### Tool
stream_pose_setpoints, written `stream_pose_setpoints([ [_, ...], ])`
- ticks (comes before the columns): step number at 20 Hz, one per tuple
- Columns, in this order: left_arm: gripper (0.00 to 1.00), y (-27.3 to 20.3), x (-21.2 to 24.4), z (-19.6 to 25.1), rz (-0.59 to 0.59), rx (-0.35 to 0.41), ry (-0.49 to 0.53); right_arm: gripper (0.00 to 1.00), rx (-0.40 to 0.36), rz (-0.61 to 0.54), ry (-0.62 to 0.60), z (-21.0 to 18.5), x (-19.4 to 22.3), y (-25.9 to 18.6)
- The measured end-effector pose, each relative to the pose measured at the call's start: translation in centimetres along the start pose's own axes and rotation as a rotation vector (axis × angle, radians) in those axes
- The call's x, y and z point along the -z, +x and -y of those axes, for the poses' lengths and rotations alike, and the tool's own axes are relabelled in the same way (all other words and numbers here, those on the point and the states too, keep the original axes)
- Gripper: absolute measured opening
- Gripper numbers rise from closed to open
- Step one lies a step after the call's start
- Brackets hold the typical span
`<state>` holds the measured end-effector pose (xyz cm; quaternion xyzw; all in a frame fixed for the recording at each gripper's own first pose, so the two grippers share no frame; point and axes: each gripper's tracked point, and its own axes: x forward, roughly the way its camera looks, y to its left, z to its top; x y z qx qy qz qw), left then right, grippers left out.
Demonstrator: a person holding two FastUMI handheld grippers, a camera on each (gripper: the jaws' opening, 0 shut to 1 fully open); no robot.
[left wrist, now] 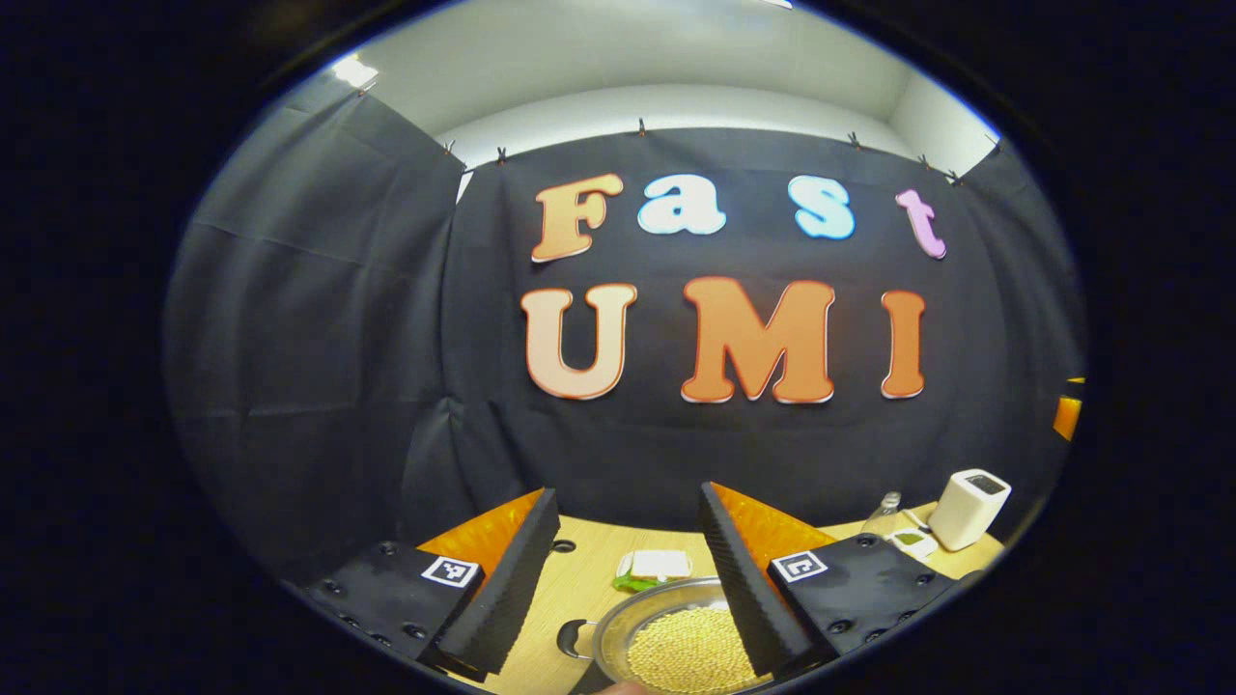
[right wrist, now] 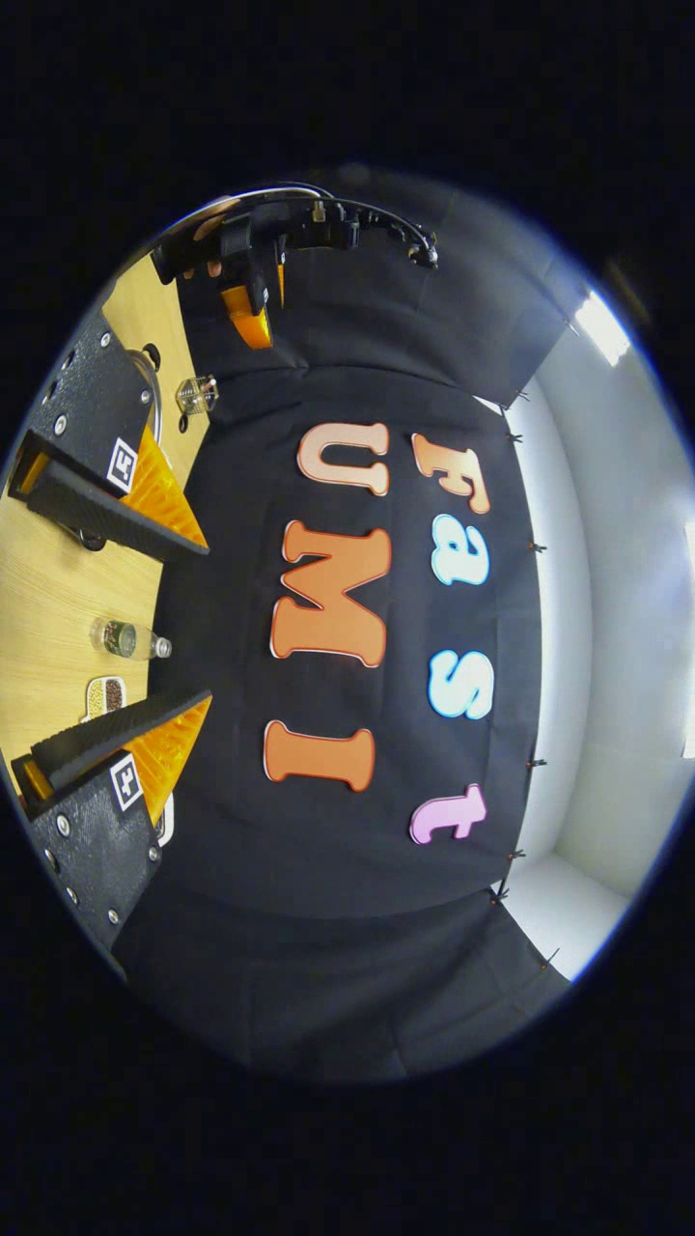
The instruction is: First push the handle of the pot to place it horizontally, then grasp the pot with both hands and set it on the induction cooktop.
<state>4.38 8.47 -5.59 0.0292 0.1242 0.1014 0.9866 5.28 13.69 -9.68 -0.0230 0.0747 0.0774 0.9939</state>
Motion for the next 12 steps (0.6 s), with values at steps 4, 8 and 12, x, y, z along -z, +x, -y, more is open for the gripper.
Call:
stream_pose_setpoints([
  [4, 0.96, -2.6, -3.0, 1.8, 0.039, 0.029, -0.038, 0.83, 0.004, 0.039, 0.042, 3.4, -1.0, -3.2],
  [8, 0.99, -4.6, -5.3, 3.0, 0.057, 0.033, 0.002, 0.84, 0.062, 0.105, 0.049, 7.8, -1.6, -4.5],
  [12, 0.99, -7.1, -8.4, 4.4, 0.113, 0.042, 0.011, 0.86, 0.055, 0.123, 0.082, 9.7, -2.9, -5.6],
])
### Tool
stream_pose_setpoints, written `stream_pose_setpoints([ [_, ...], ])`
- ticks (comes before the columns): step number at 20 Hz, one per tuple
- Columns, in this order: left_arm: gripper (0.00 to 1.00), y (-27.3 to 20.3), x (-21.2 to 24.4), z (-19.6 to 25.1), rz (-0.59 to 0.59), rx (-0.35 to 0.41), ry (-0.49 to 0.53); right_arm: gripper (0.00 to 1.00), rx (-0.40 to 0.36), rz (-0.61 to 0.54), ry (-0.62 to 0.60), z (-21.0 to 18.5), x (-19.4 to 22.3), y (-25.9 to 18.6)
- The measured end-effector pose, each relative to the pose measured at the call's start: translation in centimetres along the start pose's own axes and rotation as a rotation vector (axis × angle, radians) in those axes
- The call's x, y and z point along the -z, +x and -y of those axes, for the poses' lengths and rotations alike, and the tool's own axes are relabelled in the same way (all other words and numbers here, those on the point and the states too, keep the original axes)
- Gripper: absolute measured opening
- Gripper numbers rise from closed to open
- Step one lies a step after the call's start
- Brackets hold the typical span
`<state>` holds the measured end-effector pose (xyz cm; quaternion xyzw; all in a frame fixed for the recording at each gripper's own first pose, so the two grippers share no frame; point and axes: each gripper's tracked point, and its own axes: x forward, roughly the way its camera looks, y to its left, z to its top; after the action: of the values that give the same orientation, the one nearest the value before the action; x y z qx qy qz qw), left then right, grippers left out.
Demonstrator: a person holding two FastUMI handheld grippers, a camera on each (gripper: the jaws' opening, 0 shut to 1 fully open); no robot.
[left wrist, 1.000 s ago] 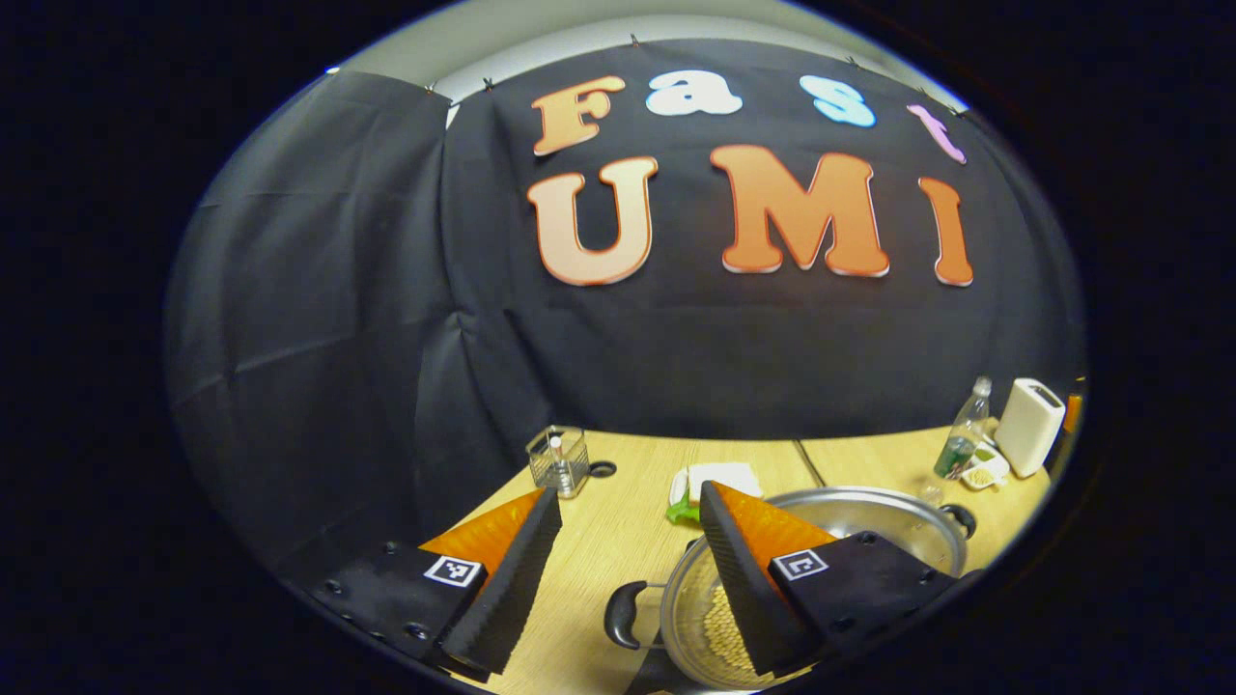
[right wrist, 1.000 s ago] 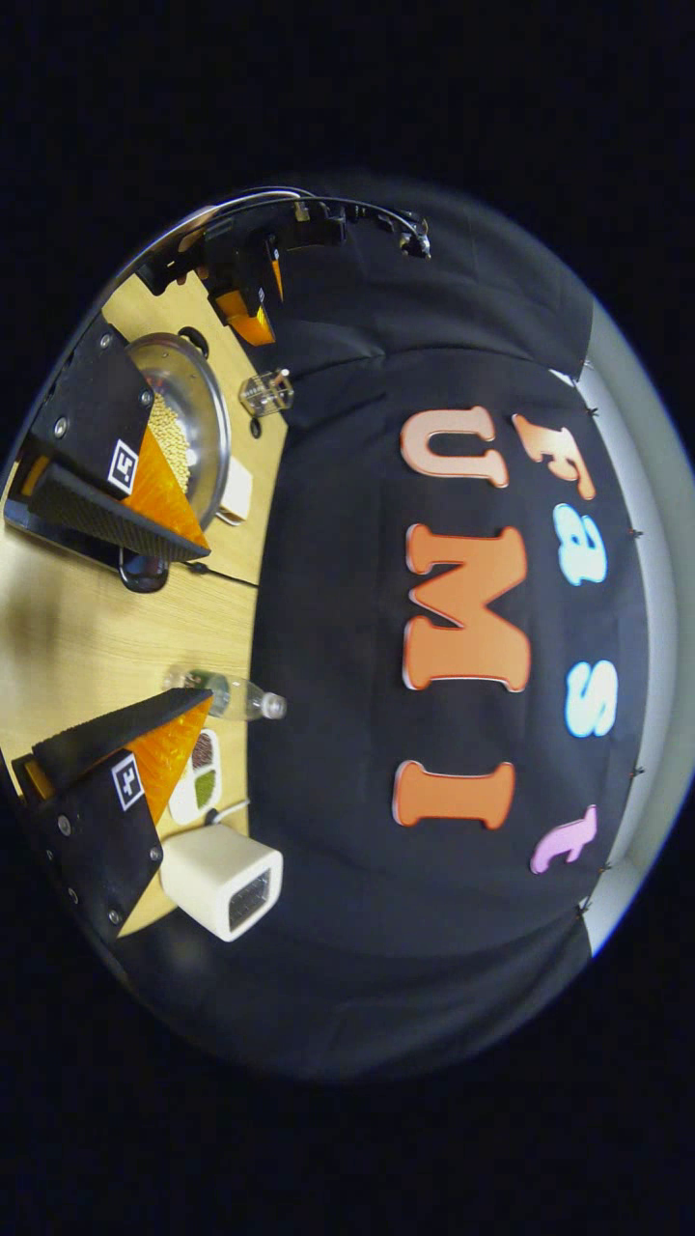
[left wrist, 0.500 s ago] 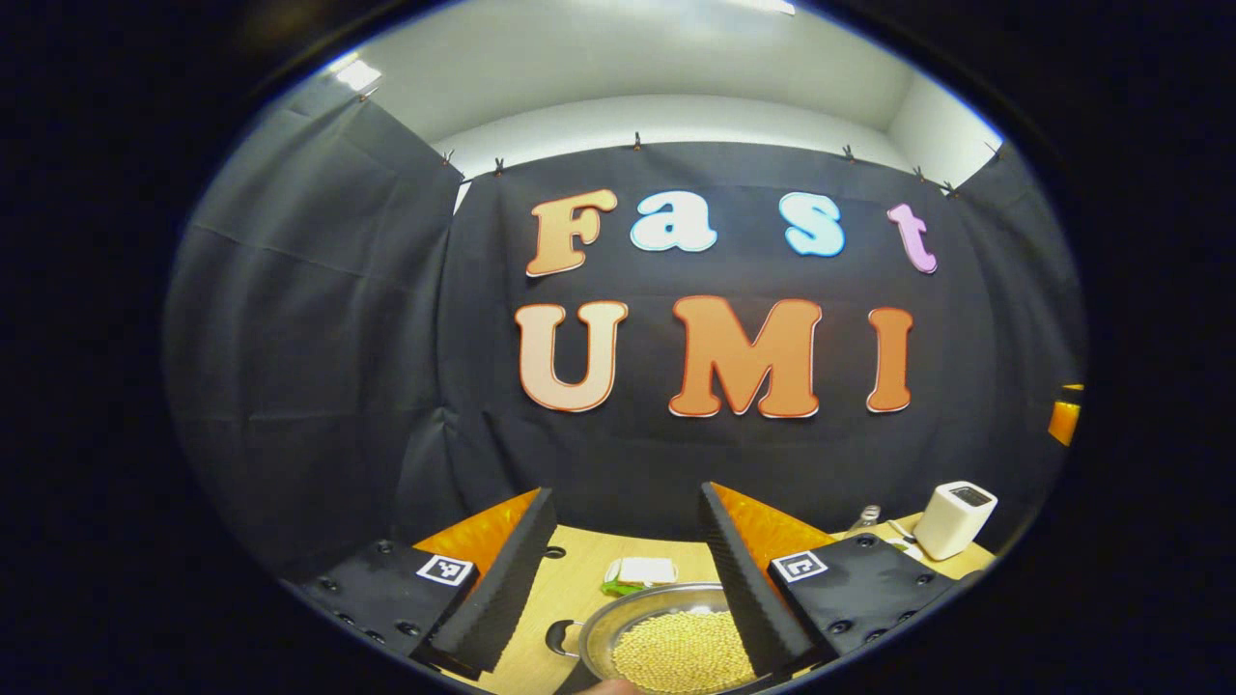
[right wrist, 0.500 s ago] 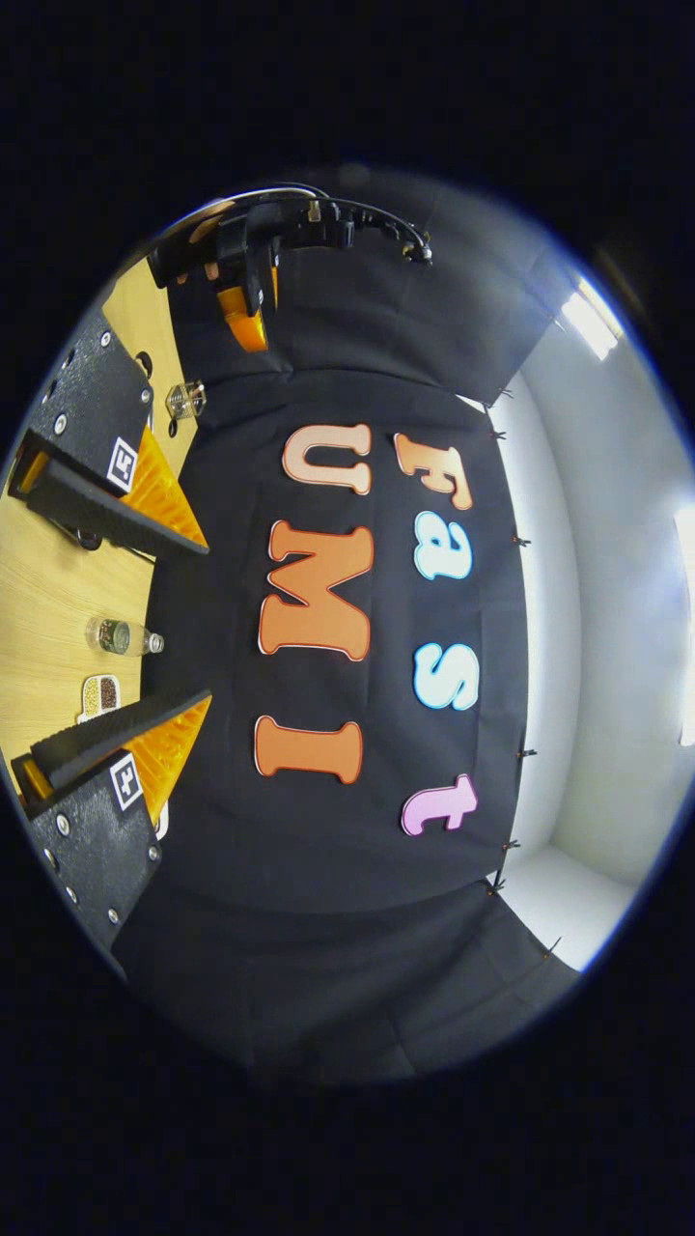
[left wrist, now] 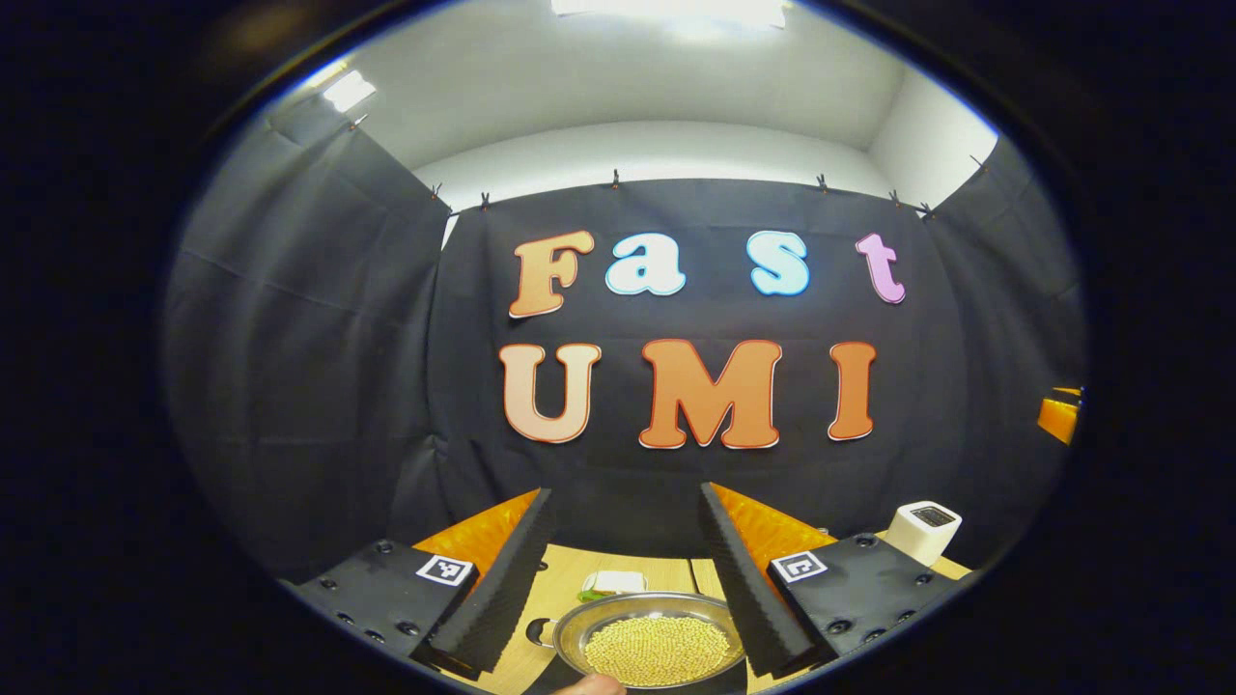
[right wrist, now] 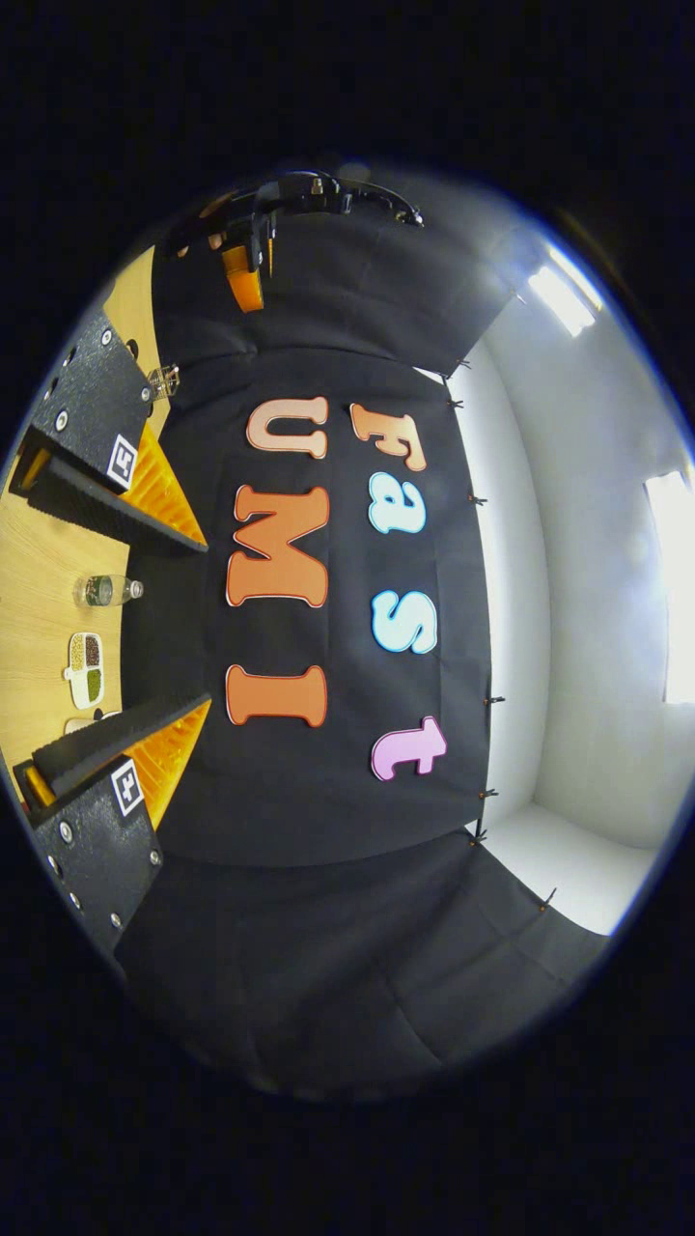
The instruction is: First push the handle of the pot to place it horizontally, then grasp the pot with both hands and set it on the induction cooktop.
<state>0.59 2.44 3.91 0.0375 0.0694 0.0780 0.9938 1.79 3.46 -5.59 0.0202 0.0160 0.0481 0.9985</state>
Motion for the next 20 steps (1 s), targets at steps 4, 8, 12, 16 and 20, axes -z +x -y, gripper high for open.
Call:
stream_pose_setpoints([
  [4, 0.99, -1.4, -1.0, 4.2, 0.008, 0.08, -0.003, 0.91, 0.009, 0.007, -0.061, 2.4, -2.7, -1.2],
  [8, 0.99, -2.1, -3.6, 5.1, 0.057, 0.072, -0.016, 0.93, -0.029, 0.043, -0.097, 1.1, -2.9, -1.3],
  [12, 0.99, -2.7, -4.6, 6.7, 0.081, 0.092, -0.068, 0.94, -0.028, 0.081, -0.102, 2.2, -4.8, -1.9],
  [16, 0.99, -2.8, -5.1, 6.5, 0.098, 0.072, -0.08, 0.94, -0.065, 0.102, -0.096, 1.4, -5.5, -2.2],
  [20, 0.99, -2.5, -4.7, 7.3, 0.091, 0.08, -0.084, 0.95, -0.067, 0.108, -0.12, 1.5, -5.3, -1.1],
])
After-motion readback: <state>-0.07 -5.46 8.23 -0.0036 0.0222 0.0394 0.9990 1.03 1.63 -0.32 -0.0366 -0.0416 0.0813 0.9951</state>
